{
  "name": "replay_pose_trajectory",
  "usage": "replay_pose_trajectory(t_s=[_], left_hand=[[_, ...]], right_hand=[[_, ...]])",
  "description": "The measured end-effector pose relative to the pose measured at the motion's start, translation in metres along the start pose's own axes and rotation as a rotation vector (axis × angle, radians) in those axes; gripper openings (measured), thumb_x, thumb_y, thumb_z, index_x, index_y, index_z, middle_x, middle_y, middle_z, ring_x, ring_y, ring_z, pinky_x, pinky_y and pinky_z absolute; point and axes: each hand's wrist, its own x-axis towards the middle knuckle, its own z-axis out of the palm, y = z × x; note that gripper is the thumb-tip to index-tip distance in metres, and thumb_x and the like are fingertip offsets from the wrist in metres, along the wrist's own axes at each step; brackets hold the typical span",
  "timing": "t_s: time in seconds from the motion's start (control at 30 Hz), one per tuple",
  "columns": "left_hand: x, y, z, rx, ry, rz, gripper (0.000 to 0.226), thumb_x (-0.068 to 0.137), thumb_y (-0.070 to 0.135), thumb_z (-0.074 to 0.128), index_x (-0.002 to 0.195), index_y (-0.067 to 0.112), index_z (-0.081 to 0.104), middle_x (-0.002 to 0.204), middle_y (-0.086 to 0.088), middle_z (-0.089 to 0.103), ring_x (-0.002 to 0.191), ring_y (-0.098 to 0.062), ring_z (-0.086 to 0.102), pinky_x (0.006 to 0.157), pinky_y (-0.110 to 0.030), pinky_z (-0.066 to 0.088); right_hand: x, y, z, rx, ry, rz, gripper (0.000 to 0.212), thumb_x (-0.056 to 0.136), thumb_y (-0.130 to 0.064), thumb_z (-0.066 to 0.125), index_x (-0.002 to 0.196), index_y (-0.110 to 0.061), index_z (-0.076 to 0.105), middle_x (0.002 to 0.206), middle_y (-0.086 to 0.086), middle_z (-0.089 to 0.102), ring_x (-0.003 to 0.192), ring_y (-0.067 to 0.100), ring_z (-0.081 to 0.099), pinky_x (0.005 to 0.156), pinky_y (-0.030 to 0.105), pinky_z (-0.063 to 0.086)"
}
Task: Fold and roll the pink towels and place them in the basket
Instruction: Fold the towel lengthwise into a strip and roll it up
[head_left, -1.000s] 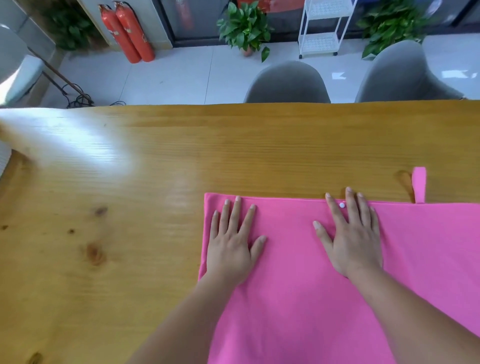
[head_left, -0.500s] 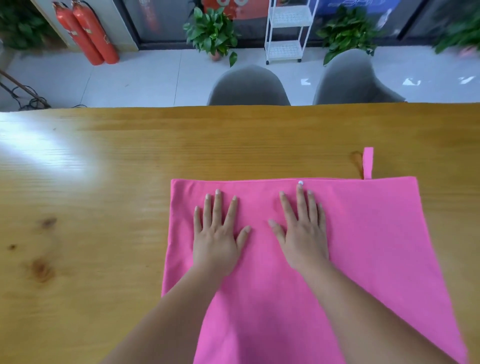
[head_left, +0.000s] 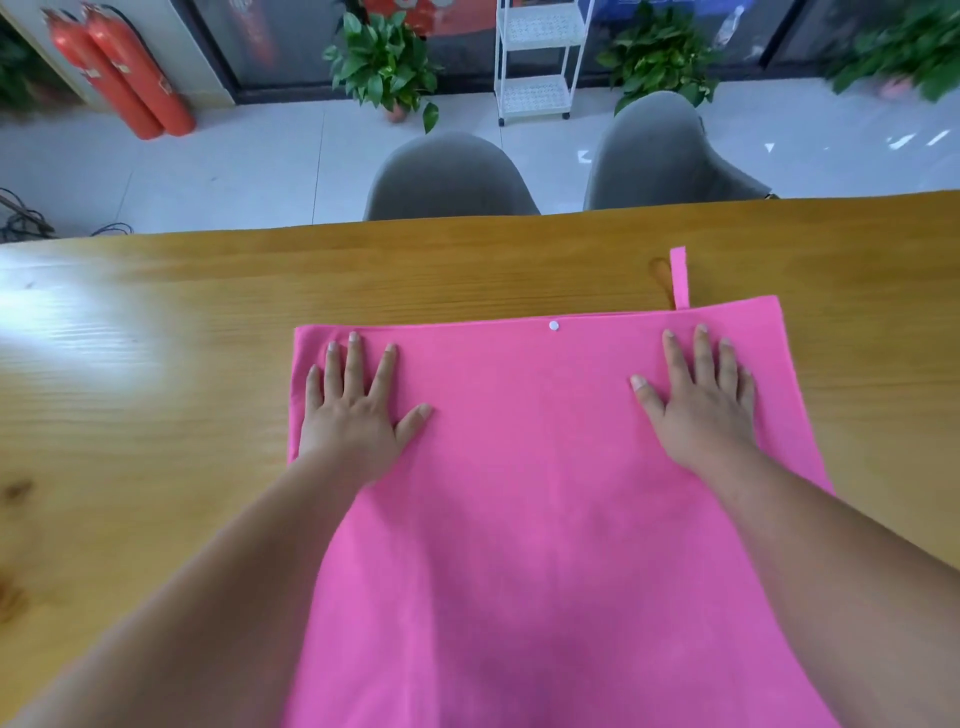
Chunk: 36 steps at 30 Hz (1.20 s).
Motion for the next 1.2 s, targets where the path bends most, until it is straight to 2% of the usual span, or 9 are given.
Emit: replay_pose_trajectory(t_s=[0.13, 0.27, 0.43, 0.6, 0.7, 0.83, 0.9, 1.03, 1.2], left_hand=[[-0.007, 0.064, -0.013, -0.053, 0.019, 0.052, 0.081, 0.101, 0.066, 0.015, 0.169, 0.026, -0.003, 0.175, -0.014, -0.016, 0.160, -0.040, -0.018, 0.129, -0.059, 0.000], [-0.075, 0.075, 0.018, -0.119, 0.091, 0.154, 0.079, 0.103, 0.074, 0.024, 0.169, 0.034, 0.006, 0.177, -0.006, -0.006, 0.163, -0.029, -0.012, 0.130, -0.057, 0.008], [-0.069, 0.023, 0.025, -0.088, 0.115, 0.081, 0.083, 0.101, 0.077, 0.026, 0.169, 0.035, 0.007, 0.177, -0.006, -0.006, 0.163, -0.028, -0.013, 0.131, -0.054, 0.007], [0.000, 0.036, 0.004, -0.034, 0.025, 0.068, 0.085, 0.099, 0.080, 0.009, 0.168, 0.033, -0.007, 0.175, -0.009, -0.017, 0.161, -0.032, -0.018, 0.131, -0.054, 0.000], [0.022, 0.061, -0.018, 0.003, -0.033, 0.006, 0.081, 0.102, 0.069, 0.012, 0.168, 0.027, -0.008, 0.174, -0.013, -0.020, 0.160, -0.037, -0.018, 0.130, -0.056, 0.000], [-0.032, 0.111, -0.004, -0.119, 0.016, 0.127, 0.077, 0.104, 0.070, 0.017, 0.169, 0.033, -0.003, 0.176, -0.007, -0.014, 0.161, -0.031, -0.017, 0.130, -0.056, 0.002], [-0.069, 0.096, 0.013, -0.129, 0.035, 0.133, 0.076, 0.104, 0.073, 0.021, 0.168, 0.038, -0.001, 0.177, -0.001, -0.011, 0.162, -0.026, -0.018, 0.131, -0.055, 0.003], [-0.102, 0.020, 0.028, -0.143, 0.086, -0.017, 0.078, 0.101, 0.078, 0.026, 0.167, 0.044, 0.002, 0.177, 0.002, -0.009, 0.162, -0.025, -0.015, 0.132, -0.053, 0.005], [-0.056, 0.010, 0.022, -0.093, 0.040, -0.013, 0.080, 0.099, 0.082, 0.017, 0.166, 0.045, -0.006, 0.176, -0.003, -0.016, 0.162, -0.030, -0.017, 0.132, -0.052, 0.001]], right_hand=[[-0.021, -0.047, -0.004, 0.041, 0.020, -0.064, 0.077, 0.101, -0.074, 0.009, 0.168, -0.036, -0.002, 0.176, 0.004, -0.014, 0.161, 0.035, -0.011, 0.128, 0.061, 0.005], [-0.085, -0.034, 0.025, 0.013, 0.032, -0.249, 0.074, 0.103, -0.074, 0.013, 0.168, -0.040, 0.006, 0.177, 0.001, -0.006, 0.162, 0.030, -0.007, 0.130, 0.057, 0.007], [-0.070, 0.060, 0.020, 0.025, 0.058, -0.016, 0.079, 0.100, -0.076, 0.012, 0.168, -0.036, 0.010, 0.177, 0.002, -0.001, 0.163, 0.029, -0.002, 0.130, 0.056, 0.010], [-0.001, 0.046, 0.003, 0.016, 0.034, 0.000, 0.079, 0.099, -0.078, 0.006, 0.167, -0.039, -0.001, 0.176, 0.000, -0.011, 0.162, 0.029, -0.009, 0.130, 0.056, 0.004], [0.016, 0.020, -0.013, 0.006, 0.008, 0.032, 0.078, 0.099, -0.074, 0.006, 0.168, -0.036, 0.000, 0.176, 0.003, -0.011, 0.161, 0.033, -0.010, 0.128, 0.061, 0.005], [-0.050, -0.042, 0.003, 0.022, 0.026, -0.233, 0.073, 0.104, -0.071, 0.011, 0.168, -0.037, 0.000, 0.176, 0.005, -0.011, 0.162, 0.033, -0.010, 0.130, 0.056, 0.003], [-0.087, -0.033, 0.022, -0.006, 0.029, -0.315, 0.074, 0.104, -0.072, 0.016, 0.168, -0.037, 0.007, 0.177, 0.004, -0.005, 0.162, 0.031, -0.006, 0.130, 0.055, 0.007], [-0.099, 0.049, 0.029, 0.044, 0.065, -0.055, 0.078, 0.100, -0.073, 0.020, 0.168, -0.034, 0.019, 0.177, 0.004, 0.007, 0.162, 0.032, 0.005, 0.127, 0.058, 0.017], [-0.051, 0.059, 0.020, 0.003, 0.040, -0.049, 0.079, 0.100, -0.076, 0.009, 0.168, -0.037, 0.005, 0.177, 0.001, -0.006, 0.162, 0.029, -0.005, 0.130, 0.056, 0.009]])
